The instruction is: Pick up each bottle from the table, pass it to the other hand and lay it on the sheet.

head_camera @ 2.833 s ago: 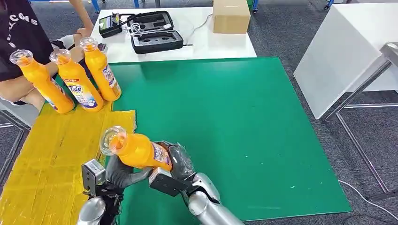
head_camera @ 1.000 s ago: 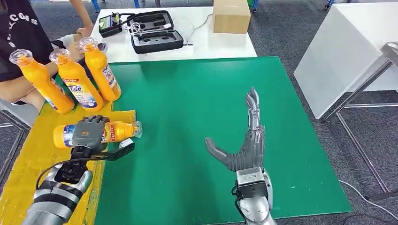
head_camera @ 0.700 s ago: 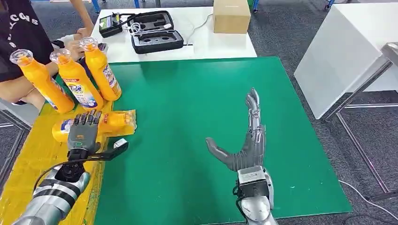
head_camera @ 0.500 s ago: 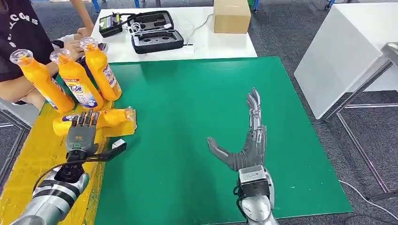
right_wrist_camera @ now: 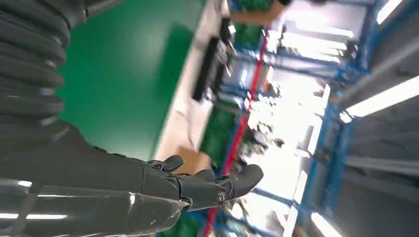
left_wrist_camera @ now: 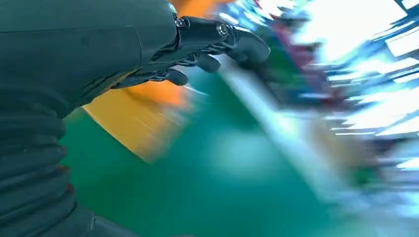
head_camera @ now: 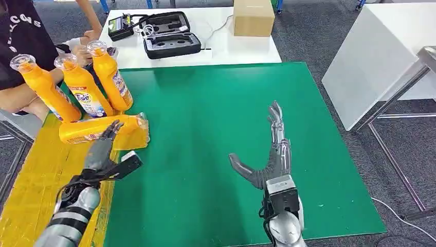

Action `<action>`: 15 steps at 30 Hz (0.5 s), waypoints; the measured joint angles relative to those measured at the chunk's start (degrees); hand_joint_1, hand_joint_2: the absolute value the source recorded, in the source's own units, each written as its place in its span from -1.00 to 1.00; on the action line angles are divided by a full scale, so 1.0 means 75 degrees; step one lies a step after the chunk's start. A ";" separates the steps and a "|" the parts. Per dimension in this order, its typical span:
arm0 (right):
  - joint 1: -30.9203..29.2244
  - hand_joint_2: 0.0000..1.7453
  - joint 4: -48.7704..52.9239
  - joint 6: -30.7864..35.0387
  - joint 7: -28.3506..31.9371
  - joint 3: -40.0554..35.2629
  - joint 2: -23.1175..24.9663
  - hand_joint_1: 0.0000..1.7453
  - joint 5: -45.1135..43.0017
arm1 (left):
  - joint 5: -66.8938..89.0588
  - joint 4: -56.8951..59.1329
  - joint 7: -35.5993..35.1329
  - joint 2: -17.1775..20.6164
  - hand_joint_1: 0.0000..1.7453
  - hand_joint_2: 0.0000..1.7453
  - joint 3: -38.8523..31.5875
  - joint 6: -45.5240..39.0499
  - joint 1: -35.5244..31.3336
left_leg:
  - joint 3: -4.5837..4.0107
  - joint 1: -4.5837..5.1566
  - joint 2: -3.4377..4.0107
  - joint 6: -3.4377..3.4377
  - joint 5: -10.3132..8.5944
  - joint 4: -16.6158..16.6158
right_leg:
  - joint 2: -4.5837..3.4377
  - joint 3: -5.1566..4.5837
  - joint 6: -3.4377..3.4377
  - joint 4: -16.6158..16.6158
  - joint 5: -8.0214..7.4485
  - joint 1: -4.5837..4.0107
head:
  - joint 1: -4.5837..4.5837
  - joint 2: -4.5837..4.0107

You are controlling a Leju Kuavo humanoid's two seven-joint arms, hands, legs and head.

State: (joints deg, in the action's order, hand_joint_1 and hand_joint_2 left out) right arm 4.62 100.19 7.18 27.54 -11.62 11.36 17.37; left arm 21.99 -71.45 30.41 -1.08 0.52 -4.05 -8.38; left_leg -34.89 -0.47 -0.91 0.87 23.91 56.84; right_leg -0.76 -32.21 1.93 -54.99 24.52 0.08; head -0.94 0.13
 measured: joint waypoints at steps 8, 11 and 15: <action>0.0788 1.00 0.0268 -0.0704 -0.0076 0.0501 -0.0294 -1.00 0.0298 | -0.1952 -0.3365 0.0328 -0.0725 -1.00 1.00 -0.0119 0.1851 0.2253 | 0.0003 0.0002 -0.0030 0.0006 0.0021 0.0000 | 0.0004 0.0008 0.0015 0.0006 0.0028 -0.0001 | 0.0000 0.0000; 0.0919 1.00 0.0361 -0.0774 -0.0125 0.0524 -0.0341 -1.00 0.0307 | -0.2043 -0.3783 0.0325 -0.0871 -1.00 1.00 -0.0116 0.1971 0.2546 | 0.0009 0.0000 -0.0030 0.0004 0.0022 -0.0002 | 0.0004 0.0012 0.0013 0.0006 0.0029 -0.0002 | -0.0003 0.0000; 0.0947 1.00 0.0385 -0.0783 -0.0131 0.0533 -0.0364 -1.00 0.0307 | -0.2089 -0.3989 0.0285 -0.0947 -1.00 1.00 -0.0116 0.1977 0.2654 | 0.0029 -0.0007 -0.0030 0.0004 0.0021 -0.0002 | 0.0003 0.0032 0.0013 0.0006 0.0029 -0.0004 | -0.0003 0.0000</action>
State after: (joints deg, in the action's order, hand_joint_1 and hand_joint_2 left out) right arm 11.72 103.08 1.31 26.56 -7.63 8.63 19.67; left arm 6.32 -101.37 32.55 -8.18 -0.35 10.78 11.52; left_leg -34.67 -0.52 -1.14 0.90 24.07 56.83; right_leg -0.73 -31.97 2.03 -54.94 24.74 0.05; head -0.96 0.13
